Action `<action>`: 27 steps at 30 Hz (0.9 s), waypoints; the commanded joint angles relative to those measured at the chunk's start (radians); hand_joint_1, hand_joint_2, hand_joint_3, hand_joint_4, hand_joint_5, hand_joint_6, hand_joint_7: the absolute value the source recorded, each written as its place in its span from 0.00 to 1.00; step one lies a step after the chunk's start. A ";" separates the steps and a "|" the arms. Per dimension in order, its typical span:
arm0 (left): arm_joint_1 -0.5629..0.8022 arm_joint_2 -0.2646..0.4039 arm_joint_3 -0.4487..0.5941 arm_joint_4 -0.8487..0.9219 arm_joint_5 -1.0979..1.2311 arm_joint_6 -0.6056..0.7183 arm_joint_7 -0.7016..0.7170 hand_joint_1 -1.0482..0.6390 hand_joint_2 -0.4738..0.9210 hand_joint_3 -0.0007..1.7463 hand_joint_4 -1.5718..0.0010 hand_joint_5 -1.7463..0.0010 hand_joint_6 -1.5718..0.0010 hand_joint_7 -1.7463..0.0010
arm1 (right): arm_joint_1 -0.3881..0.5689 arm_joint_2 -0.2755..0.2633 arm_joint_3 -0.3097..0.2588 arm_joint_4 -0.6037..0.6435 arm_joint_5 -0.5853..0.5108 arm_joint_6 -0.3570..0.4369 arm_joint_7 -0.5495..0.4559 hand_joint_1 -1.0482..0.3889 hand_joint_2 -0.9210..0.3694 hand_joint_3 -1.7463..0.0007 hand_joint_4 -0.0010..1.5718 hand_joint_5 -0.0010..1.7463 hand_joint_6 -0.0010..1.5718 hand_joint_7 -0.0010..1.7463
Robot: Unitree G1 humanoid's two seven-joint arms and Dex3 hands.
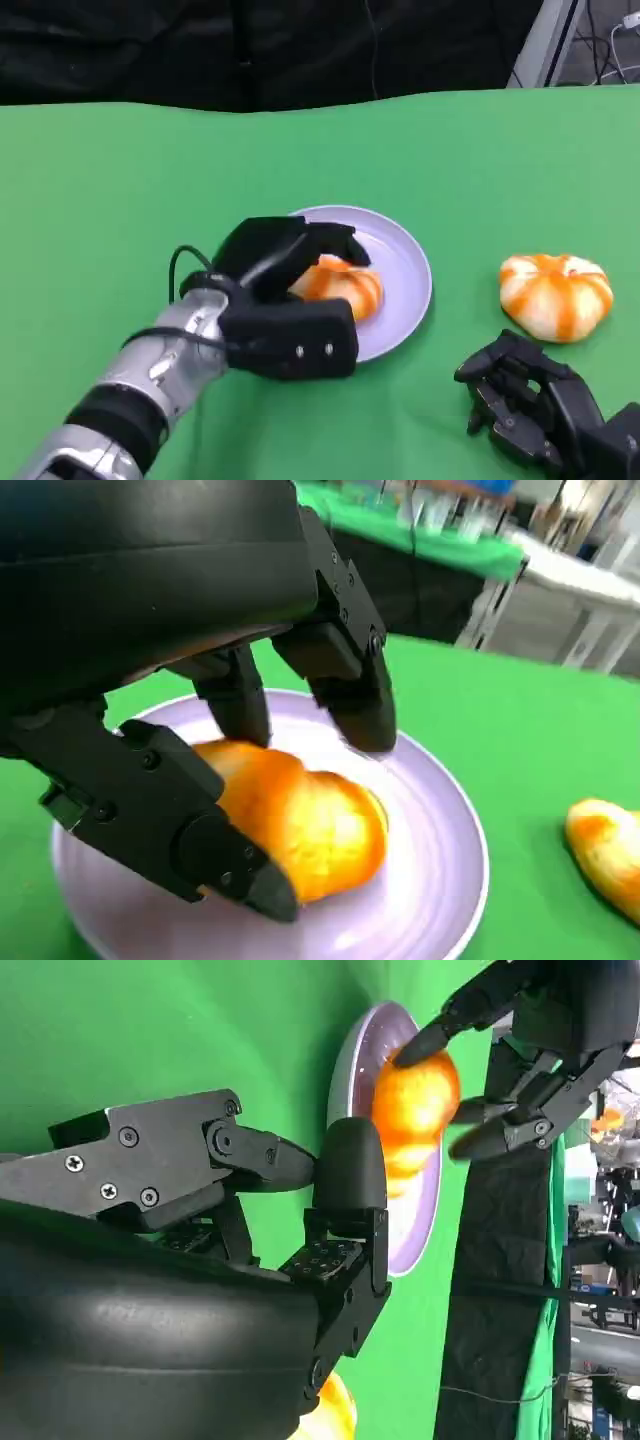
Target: Grasp the bread from the table and place it into the plate.
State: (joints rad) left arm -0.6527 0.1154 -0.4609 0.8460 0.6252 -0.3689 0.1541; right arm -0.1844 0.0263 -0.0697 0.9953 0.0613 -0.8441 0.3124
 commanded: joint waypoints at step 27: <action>0.154 0.123 0.181 -0.381 -0.316 0.092 -0.412 0.07 1.00 0.42 0.81 0.98 0.84 0.99 | 0.012 -0.011 -0.011 0.005 0.017 0.012 0.018 0.51 0.00 0.72 0.46 1.00 0.42 0.82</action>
State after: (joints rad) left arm -0.5243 0.2205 -0.3086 0.4907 0.3511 -0.2603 -0.2337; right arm -0.1812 0.0287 -0.0734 0.9910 0.0726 -0.8418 0.3332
